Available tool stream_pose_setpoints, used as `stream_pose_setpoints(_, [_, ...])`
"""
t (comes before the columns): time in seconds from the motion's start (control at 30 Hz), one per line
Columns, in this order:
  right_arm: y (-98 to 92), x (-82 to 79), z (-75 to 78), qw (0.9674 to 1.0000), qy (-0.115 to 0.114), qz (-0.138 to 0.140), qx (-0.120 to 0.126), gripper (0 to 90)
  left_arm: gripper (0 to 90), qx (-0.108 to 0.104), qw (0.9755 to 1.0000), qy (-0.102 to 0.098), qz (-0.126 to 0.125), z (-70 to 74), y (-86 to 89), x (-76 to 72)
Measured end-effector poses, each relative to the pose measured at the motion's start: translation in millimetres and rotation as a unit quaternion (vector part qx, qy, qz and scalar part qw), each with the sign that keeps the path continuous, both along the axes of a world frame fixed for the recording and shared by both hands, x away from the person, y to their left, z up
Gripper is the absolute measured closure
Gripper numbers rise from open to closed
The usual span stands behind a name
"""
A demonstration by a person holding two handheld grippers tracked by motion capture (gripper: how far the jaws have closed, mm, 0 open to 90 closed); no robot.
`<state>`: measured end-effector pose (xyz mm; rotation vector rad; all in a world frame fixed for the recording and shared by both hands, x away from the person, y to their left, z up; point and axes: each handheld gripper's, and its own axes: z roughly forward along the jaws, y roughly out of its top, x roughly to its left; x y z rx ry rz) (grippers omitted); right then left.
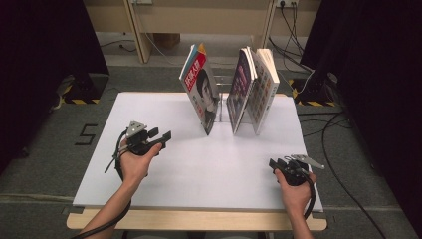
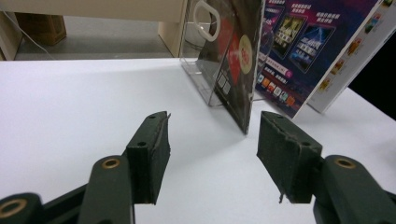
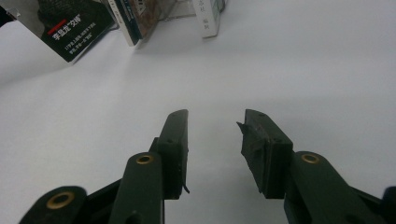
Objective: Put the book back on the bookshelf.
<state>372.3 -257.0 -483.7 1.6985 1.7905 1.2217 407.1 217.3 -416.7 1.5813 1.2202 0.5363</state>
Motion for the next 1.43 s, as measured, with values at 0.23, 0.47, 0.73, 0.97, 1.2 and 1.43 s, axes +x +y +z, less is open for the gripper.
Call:
stream_pose_setpoints(0.23, [0.4, 0.0, 0.0, 1.0, 0.001, -0.001, 0.0, 61.1, 42.4, -0.001, 1.0, 0.008, 0.004, -12.9, 9.3, -6.5])
stream_pose_setpoints(0.47, [-0.1, -0.1, 0.0, 1.0, 0.0, -0.001, -0.002, 61.1, 42.2, 0.003, 0.9998, 0.018, 0.01, -30.1, 24.0, -17.5])
stream_pose_setpoints(0.73, [0.2, -0.3, 0.1, 1.0, 0.0, -0.001, -0.005, 61.0, 43.0, -0.001, 0.9993, 0.033, 0.019, -54.1, 41.9, -29.9])
stream_pose_setpoints(0.97, [0.7, 0.3, -0.9, 1.0, 0.001, 0.001, -0.007, 61.0, 44.5, -0.004, 0.9984, 0.05, 0.028, -69.4, 53.1, -37.7])
stream_pose_setpoints(1.2, [1.0, 0.2, -0.1, 1.0, 0.001, 0.001, -0.009, 60.9, 44.6, -0.006, 0.998, 0.052, 0.035, -73.5, 58.3, -45.2])
stream_pose_setpoints(1.43, [0.9, 1.2, 0.2, 0.9999, -0.004, 0.002, -0.012, 60.3, 44.1, -0.011, 0.9982, 0.049, 0.035, -72.9, 60.2, -47.5])
